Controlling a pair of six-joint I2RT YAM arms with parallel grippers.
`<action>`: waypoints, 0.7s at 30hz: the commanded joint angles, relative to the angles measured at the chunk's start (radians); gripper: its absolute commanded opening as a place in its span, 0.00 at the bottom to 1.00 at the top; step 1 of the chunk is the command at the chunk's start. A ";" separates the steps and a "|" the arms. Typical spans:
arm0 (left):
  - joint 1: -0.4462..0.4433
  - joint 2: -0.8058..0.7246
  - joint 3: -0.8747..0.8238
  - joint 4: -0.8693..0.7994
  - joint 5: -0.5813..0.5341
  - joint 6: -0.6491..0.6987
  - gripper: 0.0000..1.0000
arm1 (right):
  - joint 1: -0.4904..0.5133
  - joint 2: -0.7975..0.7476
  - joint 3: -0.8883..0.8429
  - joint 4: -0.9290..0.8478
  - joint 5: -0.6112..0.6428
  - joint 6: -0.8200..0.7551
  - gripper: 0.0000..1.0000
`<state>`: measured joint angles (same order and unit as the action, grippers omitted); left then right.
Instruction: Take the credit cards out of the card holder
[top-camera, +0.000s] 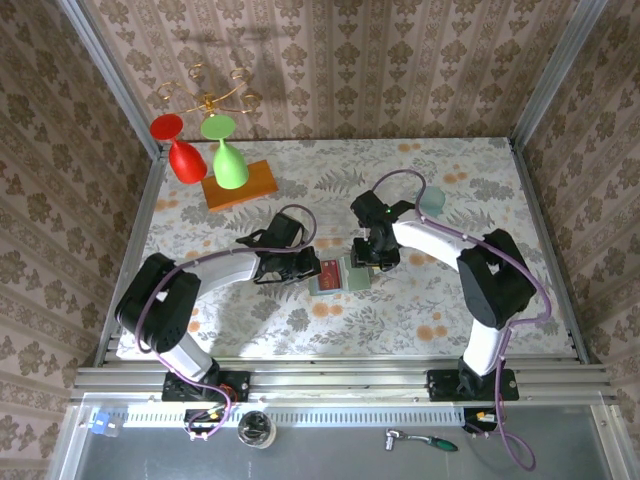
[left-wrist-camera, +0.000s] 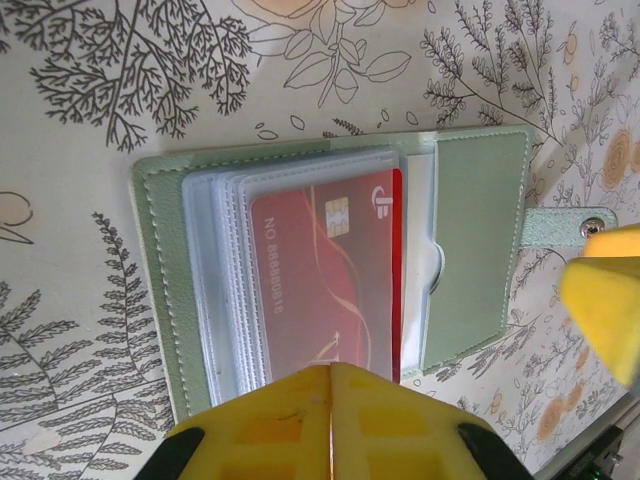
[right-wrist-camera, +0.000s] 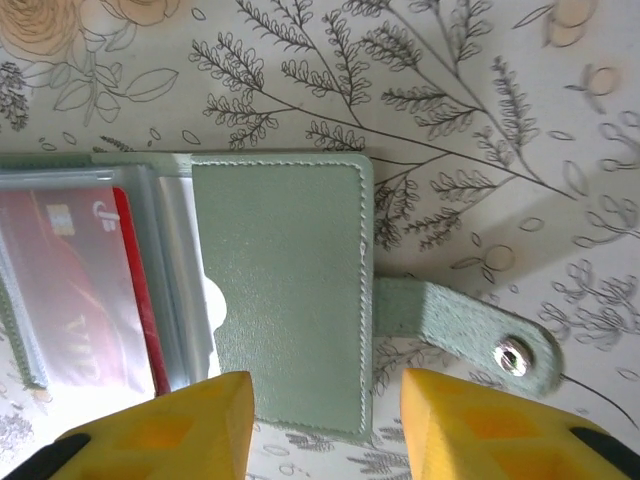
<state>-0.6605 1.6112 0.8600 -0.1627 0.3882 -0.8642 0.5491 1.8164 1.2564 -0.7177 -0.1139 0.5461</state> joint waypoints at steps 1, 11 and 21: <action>-0.001 0.021 0.022 0.024 0.010 -0.012 0.10 | 0.004 0.029 -0.022 0.018 -0.044 0.024 0.48; 0.013 0.010 0.003 0.034 0.012 -0.013 0.10 | 0.003 0.060 -0.052 0.067 -0.101 0.064 0.46; 0.027 0.021 0.010 0.034 0.030 -0.006 0.09 | 0.005 0.019 -0.074 0.069 -0.104 0.092 0.36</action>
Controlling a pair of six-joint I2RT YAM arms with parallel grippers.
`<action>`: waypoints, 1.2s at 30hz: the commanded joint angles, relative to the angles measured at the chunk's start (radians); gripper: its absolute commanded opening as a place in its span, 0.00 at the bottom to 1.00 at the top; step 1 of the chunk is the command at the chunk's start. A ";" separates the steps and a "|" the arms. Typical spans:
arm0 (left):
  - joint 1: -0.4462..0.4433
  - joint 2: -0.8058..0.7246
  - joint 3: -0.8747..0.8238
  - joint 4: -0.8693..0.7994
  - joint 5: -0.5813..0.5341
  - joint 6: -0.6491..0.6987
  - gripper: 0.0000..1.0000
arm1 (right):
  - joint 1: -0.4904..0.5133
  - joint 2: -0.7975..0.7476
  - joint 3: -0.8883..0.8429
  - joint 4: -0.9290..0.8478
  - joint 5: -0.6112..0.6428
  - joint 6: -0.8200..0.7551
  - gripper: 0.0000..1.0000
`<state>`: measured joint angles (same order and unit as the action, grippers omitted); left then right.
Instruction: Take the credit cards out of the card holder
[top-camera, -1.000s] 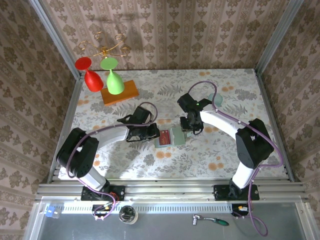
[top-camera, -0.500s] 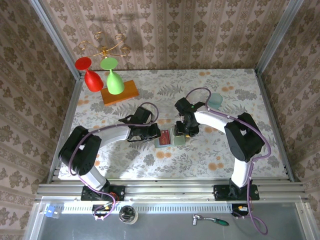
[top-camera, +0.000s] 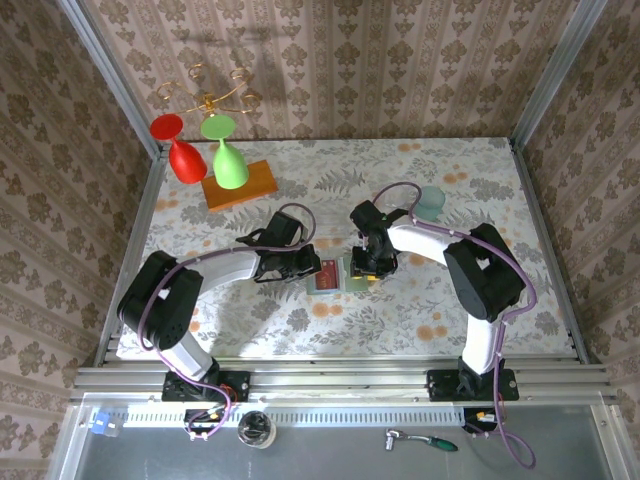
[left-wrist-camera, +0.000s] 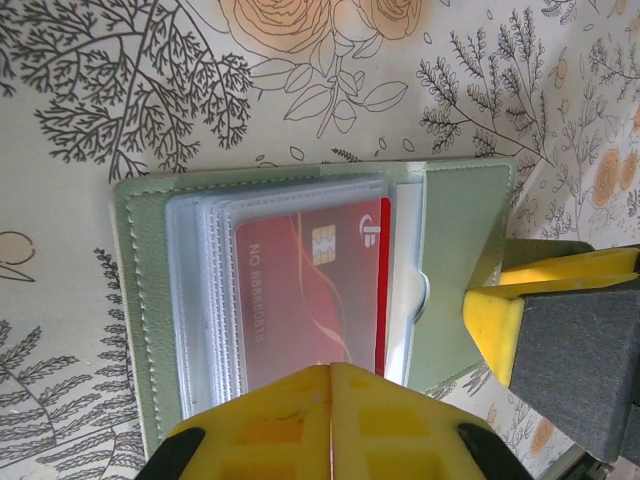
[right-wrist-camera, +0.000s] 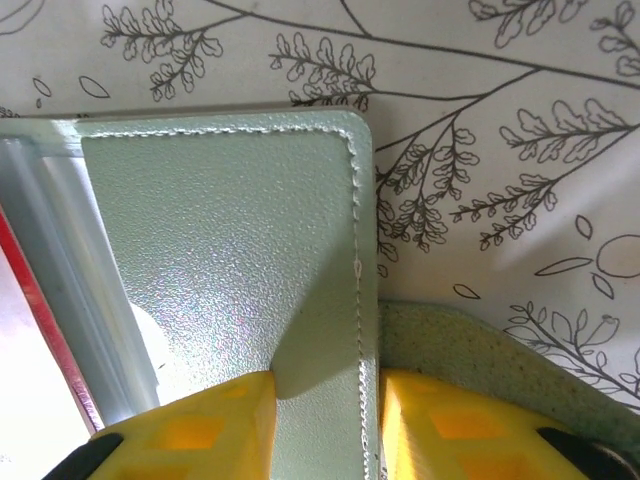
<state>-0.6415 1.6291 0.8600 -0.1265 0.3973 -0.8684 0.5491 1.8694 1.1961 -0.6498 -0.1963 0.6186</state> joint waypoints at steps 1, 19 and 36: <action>0.009 0.009 0.014 -0.003 0.024 0.003 0.09 | 0.005 -0.036 -0.012 -0.003 -0.015 0.022 0.38; 0.029 0.040 0.055 -0.084 0.028 0.075 0.01 | 0.025 -0.079 0.026 0.100 -0.094 0.034 0.39; 0.037 0.067 0.042 -0.072 0.066 0.085 0.00 | 0.028 -0.008 -0.021 0.295 -0.254 0.005 0.32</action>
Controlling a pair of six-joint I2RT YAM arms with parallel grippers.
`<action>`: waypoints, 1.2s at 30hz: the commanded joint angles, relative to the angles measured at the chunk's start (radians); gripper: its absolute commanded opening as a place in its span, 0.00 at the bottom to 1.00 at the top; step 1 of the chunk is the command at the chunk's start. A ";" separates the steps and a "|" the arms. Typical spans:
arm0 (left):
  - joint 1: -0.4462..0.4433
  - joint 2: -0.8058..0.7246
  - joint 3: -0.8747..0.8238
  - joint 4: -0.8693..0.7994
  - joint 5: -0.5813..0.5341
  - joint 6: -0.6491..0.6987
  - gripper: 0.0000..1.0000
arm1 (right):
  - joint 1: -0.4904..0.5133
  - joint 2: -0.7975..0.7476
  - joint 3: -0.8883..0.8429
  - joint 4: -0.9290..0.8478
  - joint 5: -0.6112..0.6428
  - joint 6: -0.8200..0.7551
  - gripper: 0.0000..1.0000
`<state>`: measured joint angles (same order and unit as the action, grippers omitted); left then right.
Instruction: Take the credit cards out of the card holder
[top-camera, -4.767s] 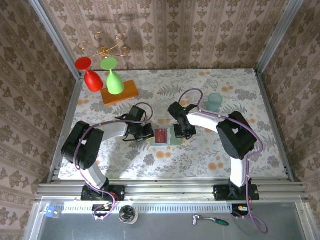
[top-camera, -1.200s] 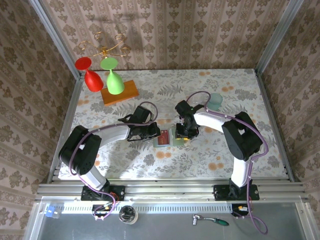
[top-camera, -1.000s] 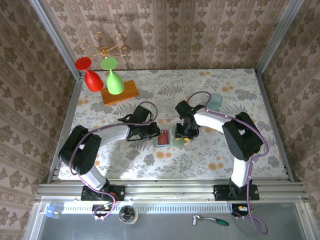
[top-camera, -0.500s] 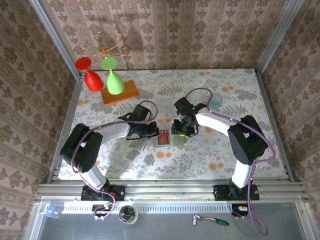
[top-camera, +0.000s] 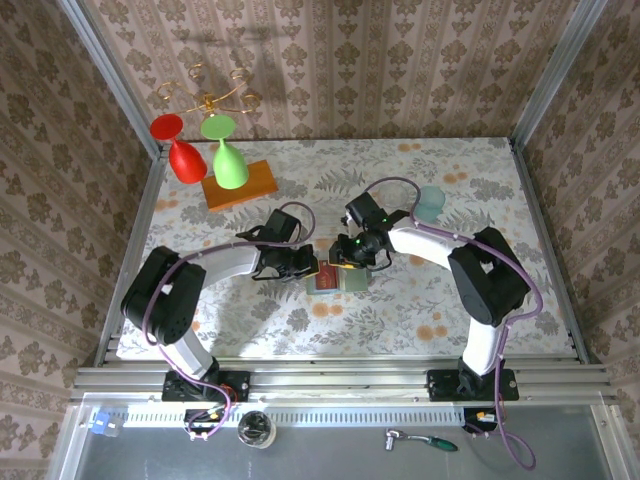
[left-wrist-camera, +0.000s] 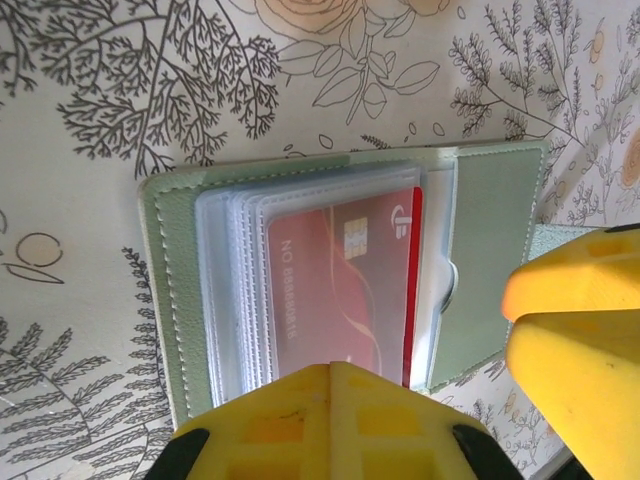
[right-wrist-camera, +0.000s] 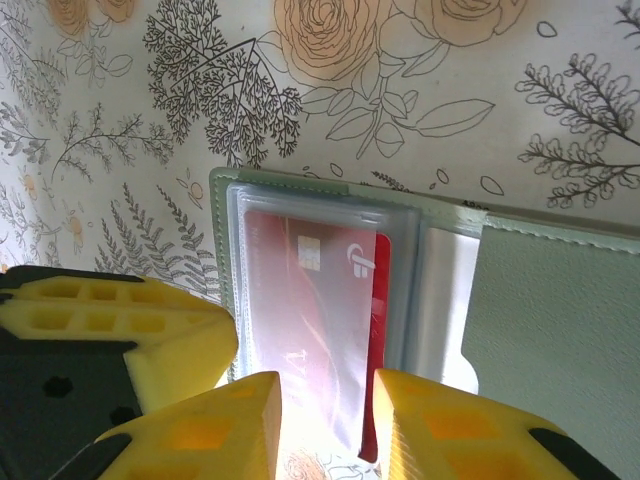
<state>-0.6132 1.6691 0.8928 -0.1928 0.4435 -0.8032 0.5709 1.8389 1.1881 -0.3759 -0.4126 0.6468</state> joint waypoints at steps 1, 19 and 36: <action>0.009 0.031 0.010 -0.013 0.017 0.019 0.00 | 0.006 0.029 -0.015 0.025 -0.042 -0.024 0.32; 0.018 0.062 0.009 -0.069 -0.016 0.032 0.00 | 0.006 0.069 -0.029 0.054 -0.088 -0.023 0.28; 0.015 0.048 -0.006 -0.060 -0.010 0.019 0.00 | 0.006 0.111 -0.024 0.050 -0.091 -0.009 0.20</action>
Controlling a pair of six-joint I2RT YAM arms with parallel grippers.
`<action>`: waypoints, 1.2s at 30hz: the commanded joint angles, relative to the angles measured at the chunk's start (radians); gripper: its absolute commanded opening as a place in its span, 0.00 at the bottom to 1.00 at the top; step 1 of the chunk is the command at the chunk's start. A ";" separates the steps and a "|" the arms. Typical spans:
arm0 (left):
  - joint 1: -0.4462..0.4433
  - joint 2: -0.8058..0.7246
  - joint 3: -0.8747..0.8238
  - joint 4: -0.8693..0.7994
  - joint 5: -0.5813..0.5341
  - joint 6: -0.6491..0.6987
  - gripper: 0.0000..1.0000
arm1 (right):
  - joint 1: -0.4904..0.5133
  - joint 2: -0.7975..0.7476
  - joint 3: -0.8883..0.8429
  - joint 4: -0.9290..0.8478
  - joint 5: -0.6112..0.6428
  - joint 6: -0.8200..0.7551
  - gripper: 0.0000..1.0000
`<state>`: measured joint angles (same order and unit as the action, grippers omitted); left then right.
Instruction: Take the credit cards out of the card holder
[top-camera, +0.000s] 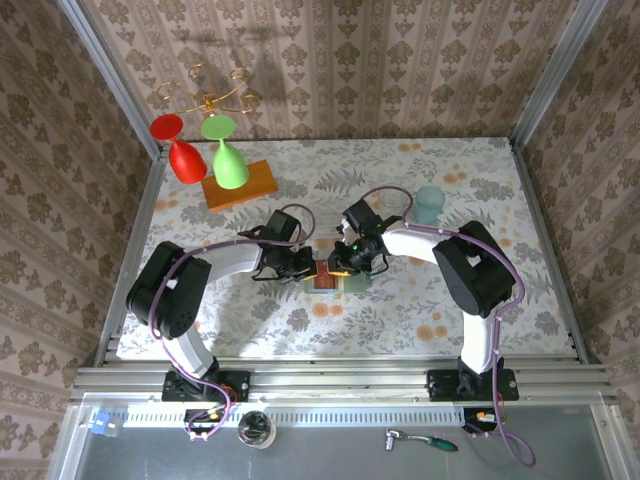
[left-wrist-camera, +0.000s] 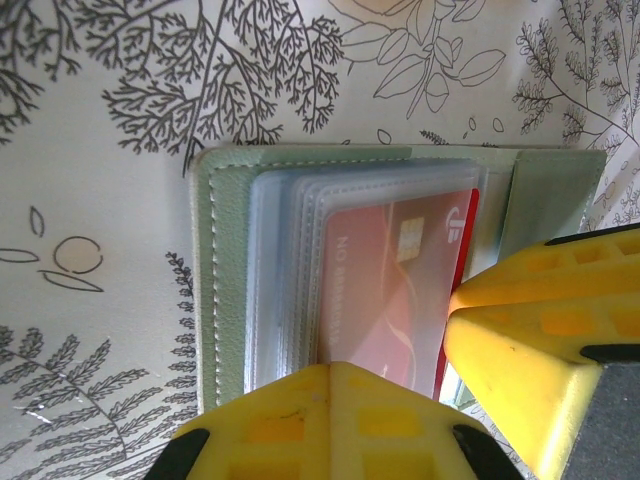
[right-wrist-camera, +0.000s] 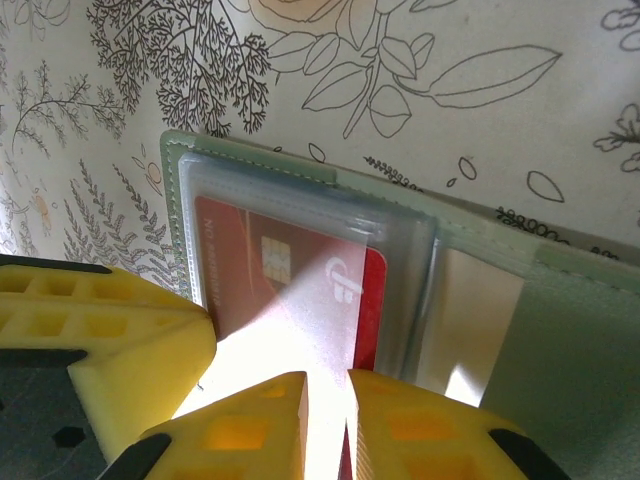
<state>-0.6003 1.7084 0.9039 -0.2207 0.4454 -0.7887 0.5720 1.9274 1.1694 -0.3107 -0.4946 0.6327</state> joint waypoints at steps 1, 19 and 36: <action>0.002 0.005 -0.014 -0.032 -0.011 0.005 0.00 | 0.005 0.024 -0.004 -0.023 0.000 0.002 0.20; 0.008 -0.012 0.012 -0.052 -0.016 0.024 0.01 | 0.005 0.008 0.015 -0.085 0.070 -0.039 0.26; 0.008 -0.036 0.021 -0.037 0.007 0.005 0.01 | 0.005 -0.018 0.020 -0.117 0.111 -0.067 0.26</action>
<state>-0.6003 1.7046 0.9104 -0.2356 0.4458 -0.7887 0.5751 1.9251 1.1828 -0.3565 -0.4400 0.5877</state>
